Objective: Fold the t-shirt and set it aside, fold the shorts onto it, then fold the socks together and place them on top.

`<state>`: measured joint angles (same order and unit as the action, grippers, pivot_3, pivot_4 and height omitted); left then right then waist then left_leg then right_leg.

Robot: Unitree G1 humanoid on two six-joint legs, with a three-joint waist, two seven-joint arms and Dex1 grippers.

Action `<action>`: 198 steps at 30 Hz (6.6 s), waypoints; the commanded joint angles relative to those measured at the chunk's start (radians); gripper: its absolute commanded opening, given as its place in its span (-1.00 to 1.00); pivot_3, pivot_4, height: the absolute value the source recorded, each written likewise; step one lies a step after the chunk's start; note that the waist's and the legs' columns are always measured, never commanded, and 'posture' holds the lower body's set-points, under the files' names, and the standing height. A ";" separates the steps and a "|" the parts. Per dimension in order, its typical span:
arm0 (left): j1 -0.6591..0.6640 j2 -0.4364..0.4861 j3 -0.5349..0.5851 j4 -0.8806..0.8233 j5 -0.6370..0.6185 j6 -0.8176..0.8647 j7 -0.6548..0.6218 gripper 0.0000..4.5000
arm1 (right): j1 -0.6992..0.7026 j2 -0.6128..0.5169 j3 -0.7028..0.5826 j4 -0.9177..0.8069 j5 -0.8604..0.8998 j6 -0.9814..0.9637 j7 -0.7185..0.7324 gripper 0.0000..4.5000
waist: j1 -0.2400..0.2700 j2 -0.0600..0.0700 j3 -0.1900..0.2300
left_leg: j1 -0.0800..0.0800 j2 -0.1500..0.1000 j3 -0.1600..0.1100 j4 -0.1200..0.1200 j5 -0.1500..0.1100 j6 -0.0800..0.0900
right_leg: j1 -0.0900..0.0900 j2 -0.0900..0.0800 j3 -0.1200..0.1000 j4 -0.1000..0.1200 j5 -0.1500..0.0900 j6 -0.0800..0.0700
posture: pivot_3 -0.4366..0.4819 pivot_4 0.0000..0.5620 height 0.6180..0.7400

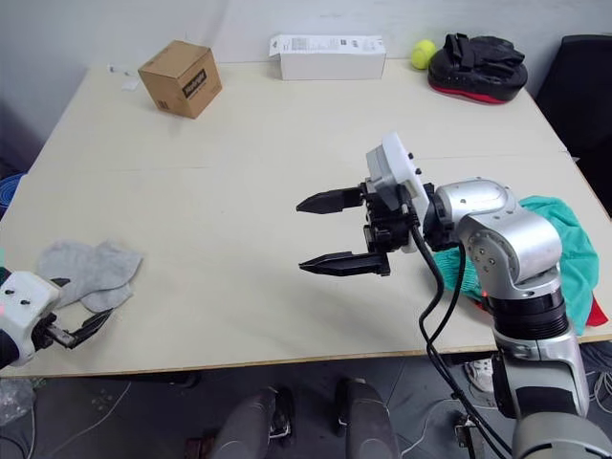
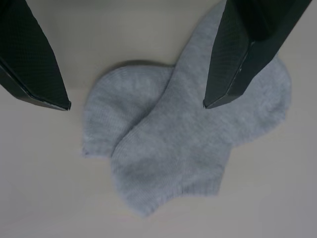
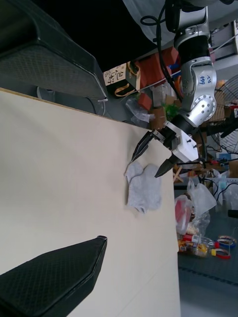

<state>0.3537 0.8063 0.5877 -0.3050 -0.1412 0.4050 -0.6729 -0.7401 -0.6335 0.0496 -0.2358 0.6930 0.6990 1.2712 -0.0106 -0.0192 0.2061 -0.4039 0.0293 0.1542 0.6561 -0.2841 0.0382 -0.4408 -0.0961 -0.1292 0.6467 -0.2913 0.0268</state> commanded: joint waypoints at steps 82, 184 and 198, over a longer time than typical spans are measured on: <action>-0.476 0.118 -0.663 -0.155 -0.043 0.205 -0.047 0.78 | -0.195 0.162 0.388 0.761 -0.880 -1.197 -0.184 0.60 | -0.017 0.000 0.000 | 0.011 0.000 -0.004 0.003 0.005 -0.009 | 0.012 0.002 -0.002 0.006 -0.005 -0.001 | -0.05 -0.47 1.00; -1.221 0.047 -0.833 0.808 0.049 -0.125 -0.786 0.44 | 0.018 0.124 0.272 0.130 -0.605 -0.442 -0.141 -0.07 | -0.016 -0.003 0.000 | 0.001 0.000 -0.005 0.012 0.006 -0.006 | 0.006 0.002 -0.005 0.012 -0.004 0.001 | -0.05 -0.47 1.00; -1.360 -0.051 -0.880 1.087 0.160 -0.226 -0.855 -0.11 | 0.054 0.114 0.259 0.052 -0.600 -0.390 -0.196 -0.07 | -0.017 -0.004 0.000 | -0.001 0.000 -0.004 0.012 0.006 -0.006 | 0.003 0.002 -0.004 0.012 -0.004 0.001 | -0.05 -0.47 1.00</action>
<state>-0.9775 0.7527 -0.2959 0.7712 0.0088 0.1929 -1.4999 -0.6884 -0.5143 0.3399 -0.1387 0.0726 0.3093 1.0845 -0.0278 -0.0228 0.2061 -0.4045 0.0290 0.1500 0.6684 -0.2782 0.0319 -0.4376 -0.0940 -0.1332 0.6591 -0.2952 0.0276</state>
